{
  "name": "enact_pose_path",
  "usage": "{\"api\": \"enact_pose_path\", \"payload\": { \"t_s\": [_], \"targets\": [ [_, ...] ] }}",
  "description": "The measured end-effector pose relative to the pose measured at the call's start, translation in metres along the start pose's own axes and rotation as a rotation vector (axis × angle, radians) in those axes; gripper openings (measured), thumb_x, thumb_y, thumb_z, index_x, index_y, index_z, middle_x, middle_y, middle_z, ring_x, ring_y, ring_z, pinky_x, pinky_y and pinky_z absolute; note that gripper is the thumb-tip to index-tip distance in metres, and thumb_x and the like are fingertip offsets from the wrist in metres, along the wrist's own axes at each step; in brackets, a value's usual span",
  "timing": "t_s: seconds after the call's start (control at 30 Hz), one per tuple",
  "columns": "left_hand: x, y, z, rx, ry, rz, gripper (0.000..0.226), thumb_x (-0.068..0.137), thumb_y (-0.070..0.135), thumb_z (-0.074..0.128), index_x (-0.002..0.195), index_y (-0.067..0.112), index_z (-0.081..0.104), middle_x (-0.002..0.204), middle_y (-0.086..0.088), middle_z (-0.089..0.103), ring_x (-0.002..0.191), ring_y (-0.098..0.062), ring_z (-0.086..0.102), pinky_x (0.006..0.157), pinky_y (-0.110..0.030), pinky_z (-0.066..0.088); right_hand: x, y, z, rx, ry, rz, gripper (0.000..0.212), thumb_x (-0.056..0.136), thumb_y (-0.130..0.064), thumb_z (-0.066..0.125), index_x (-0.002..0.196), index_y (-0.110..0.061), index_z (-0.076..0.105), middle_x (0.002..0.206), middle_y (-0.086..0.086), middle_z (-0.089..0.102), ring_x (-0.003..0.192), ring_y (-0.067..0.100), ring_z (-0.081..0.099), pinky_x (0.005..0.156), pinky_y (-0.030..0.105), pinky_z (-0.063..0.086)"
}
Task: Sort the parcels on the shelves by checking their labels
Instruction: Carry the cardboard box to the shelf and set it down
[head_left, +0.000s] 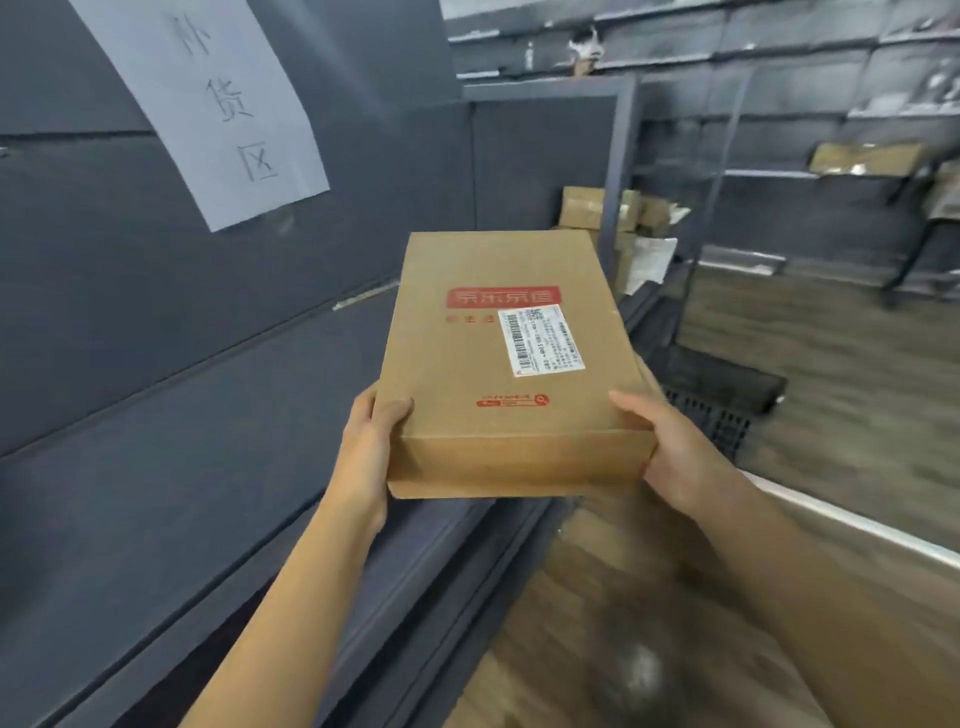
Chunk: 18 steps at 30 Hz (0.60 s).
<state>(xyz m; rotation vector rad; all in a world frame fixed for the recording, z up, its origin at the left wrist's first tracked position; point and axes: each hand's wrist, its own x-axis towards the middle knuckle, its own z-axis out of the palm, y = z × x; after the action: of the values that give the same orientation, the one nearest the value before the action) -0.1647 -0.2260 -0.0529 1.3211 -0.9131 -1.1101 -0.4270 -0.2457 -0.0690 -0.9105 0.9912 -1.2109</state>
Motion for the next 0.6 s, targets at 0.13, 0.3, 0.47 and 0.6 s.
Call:
{"api": "enact_pose_path", "payload": {
  "t_s": [0.13,0.3,0.47,0.6],
  "targets": [
    [-0.001,-0.026,0.075,0.006,-0.234,-0.042,0.029,0.095,0.028,0.046,0.124,0.030,0.050,0.112,0.008,0.062,0.097,-0.011,0.057,0.065,-0.027,0.043,-0.044,-0.001,-0.070,0.006,0.240,-0.024,0.049,0.086,-0.022,0.062,0.130,-0.038,0.050,0.113,-0.006,0.070,0.096,0.015,0.069,0.073,0.030,0.056],
    [-0.021,-0.076,0.137,-0.010,-0.410,-0.143,0.031,0.096,0.023,0.048,0.126,0.025,0.051,0.107,0.006,0.066,0.092,-0.009,0.062,0.068,-0.026,0.046,-0.099,0.020,-0.130,0.050,0.456,-0.072,0.046,0.090,-0.010,0.055,0.127,-0.036,0.051,0.103,-0.009,0.073,0.081,0.007,0.070,0.060,0.022,0.056],
    [-0.038,-0.115,0.149,0.032,-0.490,-0.210,0.031,0.095,0.023,0.050,0.125,0.028,0.054,0.116,-0.001,0.067,0.102,-0.017,0.063,0.073,-0.030,0.048,-0.136,0.060,-0.151,0.091,0.549,-0.030,0.047,0.090,-0.012,0.054,0.129,-0.038,0.050,0.108,-0.008,0.072,0.082,0.007,0.070,0.056,0.019,0.053],
    [-0.035,-0.126,0.147,0.115,-0.563,-0.226,0.036,0.093,0.027,0.054,0.128,0.034,0.052,0.122,0.000,0.064,0.112,-0.023,0.059,0.082,-0.036,0.048,-0.149,0.089,-0.156,0.167,0.592,-0.010,0.055,0.090,-0.012,0.055,0.140,-0.029,0.042,0.121,0.001,0.067,0.098,0.014,0.069,0.068,0.022,0.057]
  ]
}}
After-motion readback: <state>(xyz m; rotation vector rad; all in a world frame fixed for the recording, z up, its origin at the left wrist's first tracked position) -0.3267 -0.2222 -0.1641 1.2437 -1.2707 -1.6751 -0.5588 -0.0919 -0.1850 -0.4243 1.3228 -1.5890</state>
